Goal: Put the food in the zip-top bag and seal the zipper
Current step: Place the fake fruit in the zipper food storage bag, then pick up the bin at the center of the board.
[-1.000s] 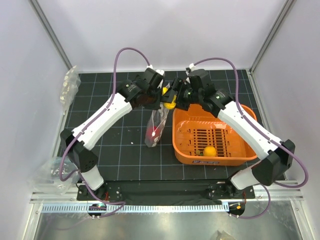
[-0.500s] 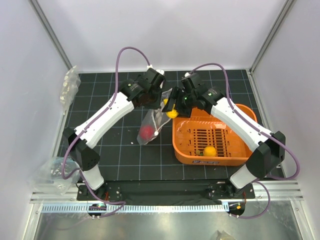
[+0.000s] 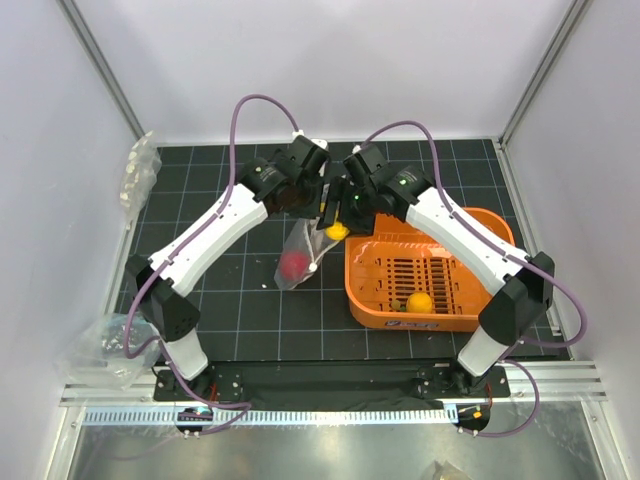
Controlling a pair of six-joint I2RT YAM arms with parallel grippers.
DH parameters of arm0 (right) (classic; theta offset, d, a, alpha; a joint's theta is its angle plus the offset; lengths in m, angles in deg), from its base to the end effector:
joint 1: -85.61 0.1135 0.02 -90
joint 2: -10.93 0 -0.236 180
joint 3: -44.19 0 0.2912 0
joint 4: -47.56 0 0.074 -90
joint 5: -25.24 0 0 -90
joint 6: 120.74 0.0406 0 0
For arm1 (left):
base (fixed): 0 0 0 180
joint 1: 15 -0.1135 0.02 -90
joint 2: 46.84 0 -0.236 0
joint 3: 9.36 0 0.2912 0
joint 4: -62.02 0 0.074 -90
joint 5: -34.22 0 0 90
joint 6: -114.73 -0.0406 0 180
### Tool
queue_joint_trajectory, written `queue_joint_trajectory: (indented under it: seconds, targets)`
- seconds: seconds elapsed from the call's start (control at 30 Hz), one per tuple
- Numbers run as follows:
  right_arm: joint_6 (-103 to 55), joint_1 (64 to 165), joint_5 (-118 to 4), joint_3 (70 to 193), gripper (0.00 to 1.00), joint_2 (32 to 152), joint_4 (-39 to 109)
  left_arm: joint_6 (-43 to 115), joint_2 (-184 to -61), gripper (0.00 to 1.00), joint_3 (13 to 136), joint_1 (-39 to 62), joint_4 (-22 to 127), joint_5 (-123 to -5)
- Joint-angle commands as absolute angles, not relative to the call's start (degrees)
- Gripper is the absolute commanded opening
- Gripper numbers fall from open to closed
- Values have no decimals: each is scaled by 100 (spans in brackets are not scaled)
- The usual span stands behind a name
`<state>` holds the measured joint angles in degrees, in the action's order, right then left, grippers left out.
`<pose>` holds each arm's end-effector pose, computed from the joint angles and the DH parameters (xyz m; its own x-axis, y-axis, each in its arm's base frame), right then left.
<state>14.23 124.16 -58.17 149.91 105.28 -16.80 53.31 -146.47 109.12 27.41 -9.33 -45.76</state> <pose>0.3038 0.2481 0.3149 -0.9175 0.1666 -0.3611 -0.0348 0.8709 0.4903 0.3034 -0.2676 0.3498 -0.7947 0.0879 -0.6006 0.2343 0.9572 -0.1700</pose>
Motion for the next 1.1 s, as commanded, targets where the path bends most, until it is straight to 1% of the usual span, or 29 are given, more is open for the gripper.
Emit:
queue_joint_trajectory:
  seconds: [0.0, 0.07, 0.1, 0.17, 0.2, 0.27, 0.3, 0.37, 0.47, 0.57, 0.7, 0.73, 0.77, 0.8, 0.87, 0.97, 1.07]
  targets:
    - [1478, 12472, -5984, 15434, 54, 10489, -1883, 5479, -14642, 0, 11047, 2753, -779, -4760]
    - [1575, 12499, -5975, 15513, 61, 10462, -1909, 5584, -14616, 0, 10950, 2745, -762, -4813]
    - [1610, 12508, -5958, 15557, 68, 10445, -1917, 5619, -14607, 0, 10906, 2753, -718, -4857]
    - [1663, 12543, -5931, 15566, 75, 10392, -1891, 5716, -14563, 0, 10801, 2736, -674, -4962]
    - [1707, 12551, -5923, 15540, 80, 10366, -1839, 5751, -14537, 0, 10766, 2736, -595, -4989]
    - [1751, 12587, -5922, 15523, 85, 10304, -1812, 5865, -14475, 0, 10661, 2701, -525, -5102]
    - [1760, 12595, -5922, 15514, 97, 10287, -1795, 5901, -14449, 0, 10634, 2701, -472, -5129]
    - [1777, 12622, -5931, 15496, 98, 10225, -1803, 5936, -14414, 0, 10590, 2666, -436, -5191]
    - [1848, 12657, -5940, 15417, 96, 10155, -1768, 5971, -14378, 0, 10581, 2657, -384, -5209]
    - [1883, 12657, -5975, 15338, 91, 10032, -1768, 5954, -14352, 0, 10589, 2639, -401, -5209]
    - [1830, 12648, -6291, 15206, 88, 9795, -1873, 5927, -14256, 0, 10546, 2595, -419, -5174]
    - [1813, 12640, -6370, 15189, 86, 9786, -1908, 5901, -14229, 0, 10546, 2578, -428, -5165]
    - [1795, 12639, -6388, 15189, 79, 9785, -1961, 5892, -14220, 0, 10537, 2578, -419, -5156]
    - [1804, 12648, -6406, 15145, 75, 9777, -1979, 5884, -14203, 0, 10537, 2569, -436, -5147]
    - [1813, 12639, -6397, 15101, 72, 9768, -1944, 5848, -14167, 0, 10528, 2569, -445, -5138]
    - [1813, 12639, -6406, 15083, 63, 9803, -1874, 5831, -14097, 0, 10511, 2569, -436, -5138]
    - [1760, 12622, -6441, 15136, 50, 9917, -1908, 5831, -14027, 0, 10467, 2569, -454, -5103]
